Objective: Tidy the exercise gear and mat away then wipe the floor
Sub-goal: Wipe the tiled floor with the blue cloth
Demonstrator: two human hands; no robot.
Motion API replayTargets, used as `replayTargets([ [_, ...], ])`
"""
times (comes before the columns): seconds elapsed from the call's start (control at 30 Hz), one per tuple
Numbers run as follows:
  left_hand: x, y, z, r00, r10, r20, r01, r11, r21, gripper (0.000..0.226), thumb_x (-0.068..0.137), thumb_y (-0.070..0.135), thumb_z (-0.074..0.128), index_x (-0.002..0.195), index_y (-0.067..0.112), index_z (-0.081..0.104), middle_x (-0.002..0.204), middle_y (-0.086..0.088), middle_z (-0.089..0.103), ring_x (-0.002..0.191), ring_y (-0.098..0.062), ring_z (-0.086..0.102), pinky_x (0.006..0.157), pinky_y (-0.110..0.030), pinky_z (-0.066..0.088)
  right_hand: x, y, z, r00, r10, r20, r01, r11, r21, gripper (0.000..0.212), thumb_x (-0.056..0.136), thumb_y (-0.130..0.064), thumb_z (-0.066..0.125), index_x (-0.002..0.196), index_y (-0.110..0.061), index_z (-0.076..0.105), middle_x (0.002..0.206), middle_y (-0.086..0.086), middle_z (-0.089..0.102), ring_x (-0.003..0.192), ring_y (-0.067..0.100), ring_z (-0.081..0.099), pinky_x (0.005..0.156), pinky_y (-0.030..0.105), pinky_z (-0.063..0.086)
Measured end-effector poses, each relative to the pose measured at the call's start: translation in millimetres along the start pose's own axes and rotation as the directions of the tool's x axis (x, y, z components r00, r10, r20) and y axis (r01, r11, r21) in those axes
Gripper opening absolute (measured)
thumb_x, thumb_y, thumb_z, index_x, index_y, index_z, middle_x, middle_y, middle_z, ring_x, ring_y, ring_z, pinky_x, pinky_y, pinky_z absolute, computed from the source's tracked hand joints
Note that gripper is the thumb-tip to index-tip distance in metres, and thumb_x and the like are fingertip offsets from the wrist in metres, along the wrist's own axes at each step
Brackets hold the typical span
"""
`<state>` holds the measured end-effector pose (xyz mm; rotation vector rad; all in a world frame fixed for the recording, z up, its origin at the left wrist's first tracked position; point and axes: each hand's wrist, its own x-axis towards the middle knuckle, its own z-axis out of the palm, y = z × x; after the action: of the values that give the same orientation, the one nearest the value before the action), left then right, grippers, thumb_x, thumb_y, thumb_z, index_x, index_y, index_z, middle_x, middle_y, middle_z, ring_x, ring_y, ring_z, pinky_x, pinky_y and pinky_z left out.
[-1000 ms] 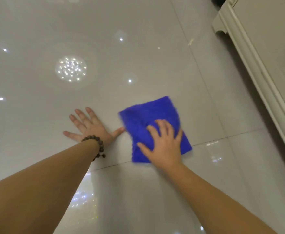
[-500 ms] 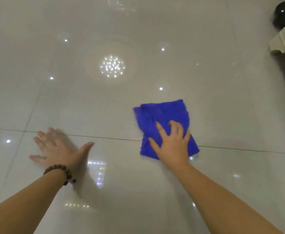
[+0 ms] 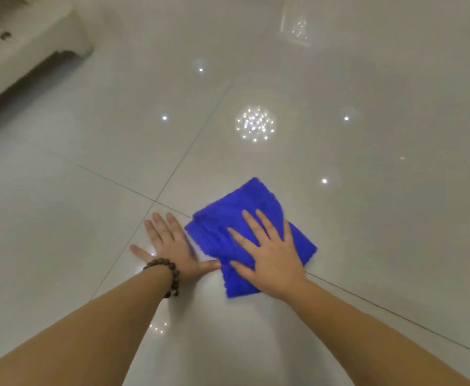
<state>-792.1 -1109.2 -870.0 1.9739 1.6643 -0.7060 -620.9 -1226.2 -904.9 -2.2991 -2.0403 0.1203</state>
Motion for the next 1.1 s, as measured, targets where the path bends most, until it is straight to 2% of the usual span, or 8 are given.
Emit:
replayTargets([
  [0.1,3.4,-3.6,-1.0,0.999,0.015,0.047,-0.015,1.0,-0.008,0.16,0.042,0.095,0.054,0.136,0.008,-0.041,0.145,-0.017,-0.045,0.135,-0.037,-0.038,0.105,-0.072,-0.005,38.7,42.2,-4.6,0.97,-0.236,0.053,0.238,0.97,-0.046,0.062,0.087,-0.07,0.03,0.144,-0.052,0.017,0.158,-0.009,0.016,0.146,0.016,0.012,0.113,0.057,0.014],
  [0.3,7.7,-4.8,0.5,0.995,0.028,0.095,-0.027,1.0,-0.016,0.161,0.042,0.096,0.052,0.13,0.005,-0.047,0.136,-0.018,-0.054,0.127,-0.038,-0.047,0.1,-0.072,-0.014,126.4,48.9,-14.8,0.657,0.753,0.031,-0.749,0.648,0.139,0.064,0.092,-0.063,0.027,0.15,-0.037,0.015,0.16,0.001,0.005,0.146,0.024,0.001,0.112,0.063,0.004],
  [0.5,8.7,-5.6,3.7,0.997,0.034,0.063,-0.032,0.999,-0.038,0.16,0.042,0.095,0.053,0.132,0.006,-0.045,0.14,-0.017,-0.051,0.128,-0.036,-0.047,0.099,-0.073,-0.016,180.9,5.9,-9.6,0.954,-0.273,0.124,0.27,0.962,0.039,0.062,0.088,-0.069,0.023,0.145,-0.048,0.016,0.158,-0.009,0.013,0.146,0.018,0.007,0.114,0.058,0.01],
  [0.6,8.5,-4.6,2.5,0.996,0.033,0.078,-0.03,0.999,-0.043,0.159,0.044,0.093,0.055,0.128,0.006,-0.048,0.132,-0.016,-0.057,0.125,-0.037,-0.05,0.1,-0.074,-0.017,214.3,63.8,-18.4,0.966,0.255,0.029,-0.257,0.963,0.086,0.06,0.09,-0.064,0.026,0.146,-0.043,0.021,0.158,-0.005,0.014,0.145,0.019,0.009,0.113,0.057,0.012],
  [0.7,8.3,-4.1,1.7,0.995,0.035,0.09,-0.031,0.998,-0.046,0.159,0.045,0.092,0.056,0.126,0.006,-0.05,0.127,-0.015,-0.06,0.122,-0.036,-0.053,0.1,-0.074,-0.016,242.3,25.0,-17.0,0.677,0.734,0.054,-0.73,0.661,0.175,0.062,0.094,-0.057,0.029,0.15,-0.033,0.018,0.159,0.004,0.008,0.146,0.026,0.003,0.112,0.062,0.005],
  [0.8,9.2,-3.3,1.0,0.995,0.028,0.098,-0.025,0.999,-0.029,0.155,0.05,0.09,0.057,0.129,0.007,-0.048,0.131,-0.015,-0.058,0.124,-0.036,-0.051,0.1,-0.074,-0.017,244.9,-89.0,-1.8,0.971,0.239,0.029,-0.241,0.961,0.133,0.063,0.092,-0.058,0.03,0.149,-0.035,0.018,0.159,0.004,0.01,0.146,0.026,0.005,0.112,0.059,0.002],
  [0.9,8.7,-3.0,1.3,0.996,0.012,0.093,-0.013,1.0,0.012,0.151,0.054,0.089,0.055,0.136,0.006,-0.041,0.14,-0.017,-0.05,0.13,-0.038,-0.044,0.102,-0.074,-0.015,227.6,-141.2,5.2,0.933,-0.337,0.122,0.326,0.94,0.102,0.06,0.091,-0.059,0.035,0.147,-0.041,0.022,0.159,-0.002,0.015,0.146,0.021,0.009,0.114,0.053,0.001],
  [1.1,8.0,-4.5,3.3,0.998,0.031,0.063,-0.029,0.999,-0.028,0.158,0.045,0.093,0.055,0.132,0.006,-0.046,0.133,-0.015,-0.057,0.124,-0.036,-0.051,0.101,-0.074,-0.014,222.2,46.0,-16.6,0.945,0.324,0.046,-0.327,0.938,0.115,0.059,0.093,-0.058,0.035,0.147,-0.04,0.022,0.158,-0.003,0.014,0.145,0.019,0.011,0.112,0.054,0.015],
])
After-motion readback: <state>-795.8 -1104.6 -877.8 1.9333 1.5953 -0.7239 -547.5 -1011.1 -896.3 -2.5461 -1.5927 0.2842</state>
